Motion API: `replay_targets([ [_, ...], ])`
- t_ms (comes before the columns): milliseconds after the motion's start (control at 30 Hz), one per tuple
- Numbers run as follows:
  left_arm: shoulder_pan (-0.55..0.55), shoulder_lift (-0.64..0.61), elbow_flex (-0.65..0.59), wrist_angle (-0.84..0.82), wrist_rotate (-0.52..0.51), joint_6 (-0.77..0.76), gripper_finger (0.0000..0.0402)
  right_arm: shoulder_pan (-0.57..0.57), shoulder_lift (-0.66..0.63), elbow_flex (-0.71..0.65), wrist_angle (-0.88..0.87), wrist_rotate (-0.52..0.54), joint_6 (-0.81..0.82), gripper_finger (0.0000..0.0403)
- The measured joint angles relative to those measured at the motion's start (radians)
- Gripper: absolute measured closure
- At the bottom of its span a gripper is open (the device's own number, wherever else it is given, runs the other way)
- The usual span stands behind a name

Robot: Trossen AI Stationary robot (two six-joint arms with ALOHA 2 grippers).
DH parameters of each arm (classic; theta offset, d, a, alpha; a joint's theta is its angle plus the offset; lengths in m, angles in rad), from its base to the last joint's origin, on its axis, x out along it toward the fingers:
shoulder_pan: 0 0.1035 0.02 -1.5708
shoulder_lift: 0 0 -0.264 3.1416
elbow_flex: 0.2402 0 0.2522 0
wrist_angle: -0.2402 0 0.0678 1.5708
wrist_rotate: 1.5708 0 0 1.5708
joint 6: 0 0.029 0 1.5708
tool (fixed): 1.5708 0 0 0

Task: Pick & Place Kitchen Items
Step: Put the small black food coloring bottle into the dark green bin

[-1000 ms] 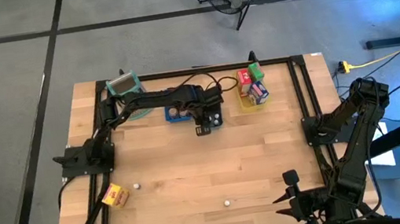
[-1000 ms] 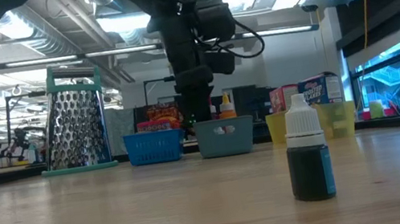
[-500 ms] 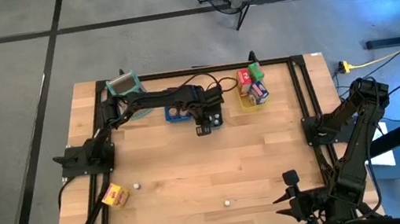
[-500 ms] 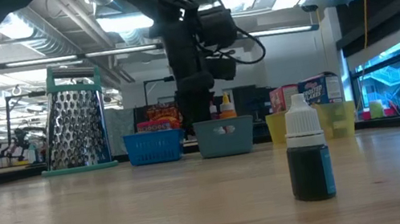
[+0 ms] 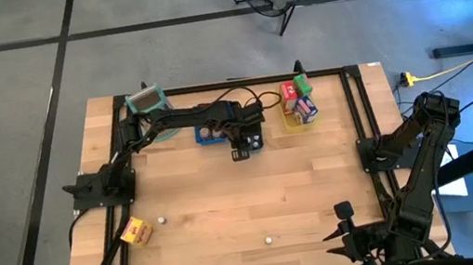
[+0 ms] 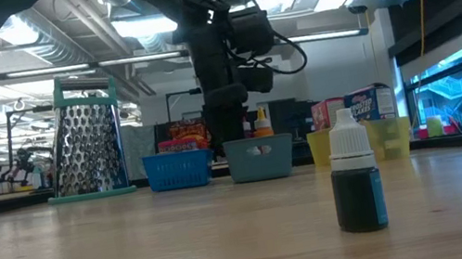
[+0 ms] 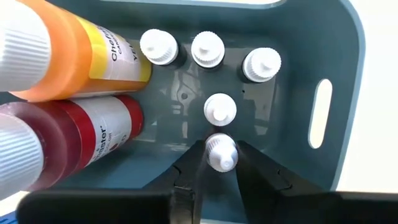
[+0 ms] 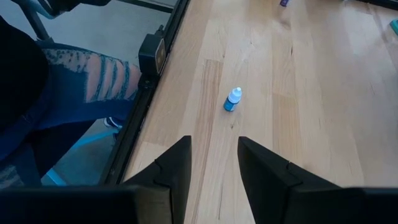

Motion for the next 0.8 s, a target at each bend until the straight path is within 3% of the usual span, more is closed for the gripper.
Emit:
replay_targets([
  [800,-0.007,0.005,0.025,-0.030,0.013,-0.045,0.0290,0.000,0.000,0.000,-0.001,0.003,0.000,0.0270],
])
